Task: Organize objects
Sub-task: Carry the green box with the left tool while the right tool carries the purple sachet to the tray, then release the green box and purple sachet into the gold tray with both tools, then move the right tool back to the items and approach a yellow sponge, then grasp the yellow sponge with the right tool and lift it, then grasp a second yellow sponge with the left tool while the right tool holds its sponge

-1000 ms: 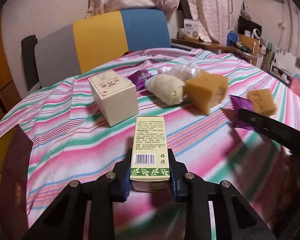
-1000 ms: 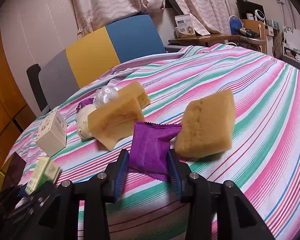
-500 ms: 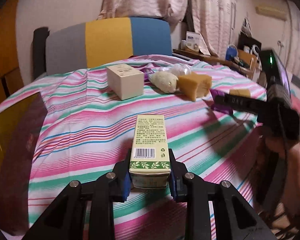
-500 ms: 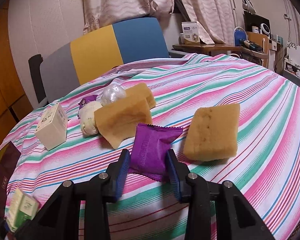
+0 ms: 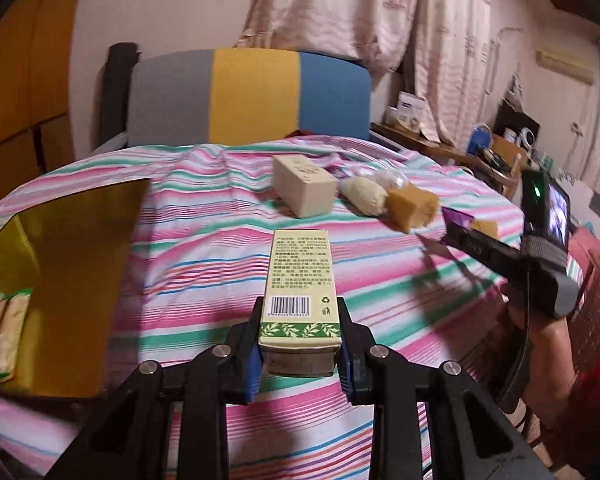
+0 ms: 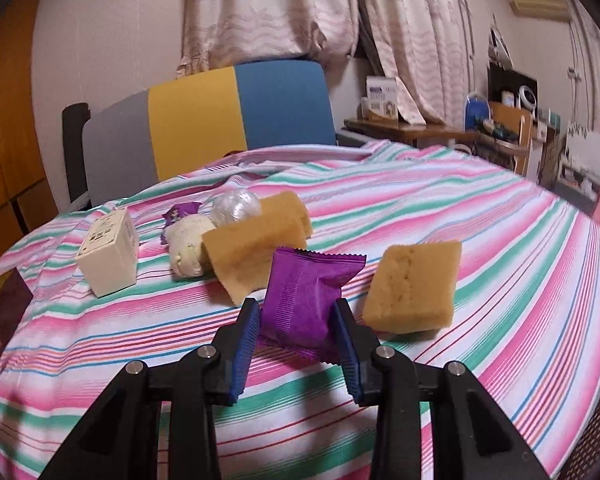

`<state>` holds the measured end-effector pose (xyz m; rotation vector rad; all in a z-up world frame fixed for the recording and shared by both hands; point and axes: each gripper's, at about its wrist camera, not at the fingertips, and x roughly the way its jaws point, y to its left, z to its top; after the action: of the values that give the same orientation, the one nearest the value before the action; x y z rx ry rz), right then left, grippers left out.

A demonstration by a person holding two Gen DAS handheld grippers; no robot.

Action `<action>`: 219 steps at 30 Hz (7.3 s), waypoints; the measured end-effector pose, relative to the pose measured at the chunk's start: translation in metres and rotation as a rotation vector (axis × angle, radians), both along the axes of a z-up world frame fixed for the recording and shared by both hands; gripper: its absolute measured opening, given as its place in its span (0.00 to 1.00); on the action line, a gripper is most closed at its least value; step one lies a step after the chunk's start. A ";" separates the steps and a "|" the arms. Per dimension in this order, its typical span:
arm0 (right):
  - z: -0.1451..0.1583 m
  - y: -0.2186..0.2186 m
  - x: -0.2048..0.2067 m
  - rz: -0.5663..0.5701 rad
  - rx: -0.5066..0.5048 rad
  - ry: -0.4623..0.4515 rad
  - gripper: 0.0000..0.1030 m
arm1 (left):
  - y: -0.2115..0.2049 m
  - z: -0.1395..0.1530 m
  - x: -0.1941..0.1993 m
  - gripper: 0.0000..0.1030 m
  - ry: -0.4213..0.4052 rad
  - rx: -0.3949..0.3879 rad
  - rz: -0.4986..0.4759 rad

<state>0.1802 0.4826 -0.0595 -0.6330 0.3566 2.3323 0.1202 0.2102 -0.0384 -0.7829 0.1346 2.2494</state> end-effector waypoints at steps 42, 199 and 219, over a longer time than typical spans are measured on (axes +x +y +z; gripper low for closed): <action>0.061 -0.322 -0.121 0.956 -0.067 -0.076 0.36 | -0.240 -0.009 -0.134 0.31 -0.202 -0.007 0.581; -0.007 0.019 -0.009 0.094 -0.120 -0.002 0.32 | 0.123 0.003 -0.083 1.00 -0.121 -0.130 -0.081; -0.011 0.019 -0.011 0.045 -0.103 -0.029 0.32 | 0.145 -0.038 -0.080 0.54 -0.057 -0.184 -0.094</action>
<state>0.1690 0.5014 -0.0705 -0.7309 0.4558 2.3566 0.0404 0.3549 -0.0762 -0.9171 0.3480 2.1448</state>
